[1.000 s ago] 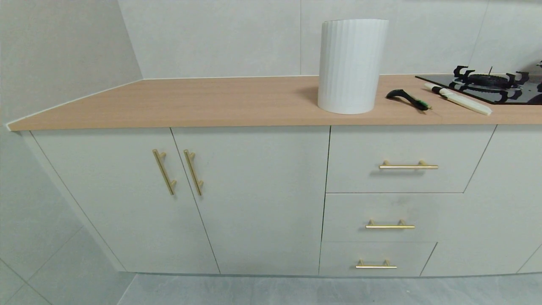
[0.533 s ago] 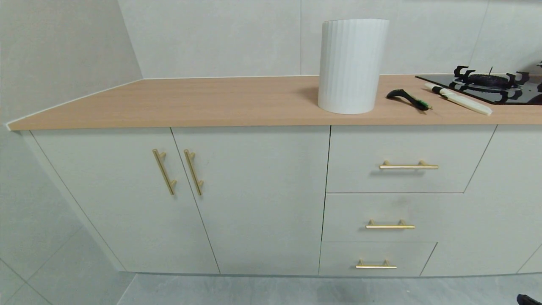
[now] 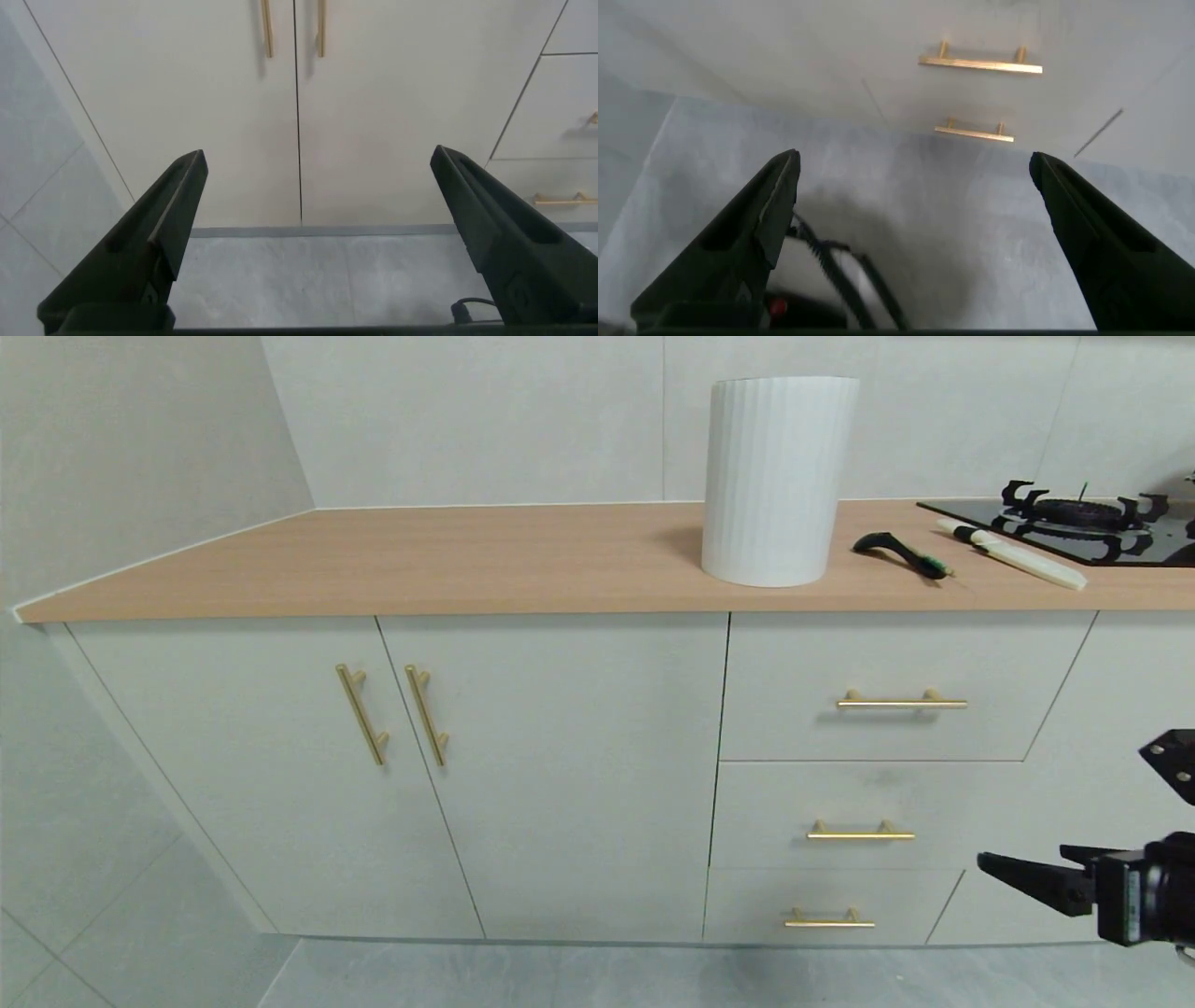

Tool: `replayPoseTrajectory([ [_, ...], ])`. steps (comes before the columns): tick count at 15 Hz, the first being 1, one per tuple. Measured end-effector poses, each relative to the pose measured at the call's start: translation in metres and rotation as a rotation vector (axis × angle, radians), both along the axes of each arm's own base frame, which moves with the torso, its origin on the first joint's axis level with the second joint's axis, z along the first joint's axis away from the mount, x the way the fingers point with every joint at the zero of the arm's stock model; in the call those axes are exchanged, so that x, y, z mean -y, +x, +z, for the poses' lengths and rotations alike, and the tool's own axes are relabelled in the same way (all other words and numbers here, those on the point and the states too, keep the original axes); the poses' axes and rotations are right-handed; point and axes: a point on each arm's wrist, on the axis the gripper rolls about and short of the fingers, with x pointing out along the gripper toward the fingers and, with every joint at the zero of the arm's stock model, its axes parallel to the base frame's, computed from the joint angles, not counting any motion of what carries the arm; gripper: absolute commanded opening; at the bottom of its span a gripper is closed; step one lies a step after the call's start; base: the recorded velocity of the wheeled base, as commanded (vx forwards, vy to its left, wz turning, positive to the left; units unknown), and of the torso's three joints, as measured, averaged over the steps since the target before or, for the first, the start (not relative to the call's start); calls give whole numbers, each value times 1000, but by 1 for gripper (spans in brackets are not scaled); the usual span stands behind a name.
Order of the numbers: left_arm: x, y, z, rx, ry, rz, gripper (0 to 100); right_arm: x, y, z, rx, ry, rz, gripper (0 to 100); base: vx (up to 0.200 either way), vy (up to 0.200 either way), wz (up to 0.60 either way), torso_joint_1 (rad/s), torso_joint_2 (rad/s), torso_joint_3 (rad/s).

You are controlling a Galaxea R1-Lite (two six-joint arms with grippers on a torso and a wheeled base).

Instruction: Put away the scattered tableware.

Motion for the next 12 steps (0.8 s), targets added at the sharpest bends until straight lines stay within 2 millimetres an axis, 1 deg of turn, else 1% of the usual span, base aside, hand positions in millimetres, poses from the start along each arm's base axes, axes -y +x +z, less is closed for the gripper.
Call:
replayPoseTrajectory([
  [2,0,0,0,0,0,0,100,-3,35,-9,-27,-3,-2,100,0,0,0,0,0,0],
  [4,0,0,0,0,0,0,100,-5,65,-17,-52,-5,-1,100,0,0,0,0,0,0],
  [6,0,0,0,0,0,0,100,-8,94,-30,-83,-8,-2,100,0,0,0,0,0,0],
  [8,0,0,0,0,0,0,100,-10,118,-48,-100,-23,-17,100,0,0,0,0,0,0],
  [9,0,0,0,0,0,0,100,-10,132,-61,-91,-40,-28,100,0,0,0,0,0,0],
  [12,0,0,0,0,0,0,100,-13,160,-93,-43,-98,-52,100,0,0,0,0,0,0],
])
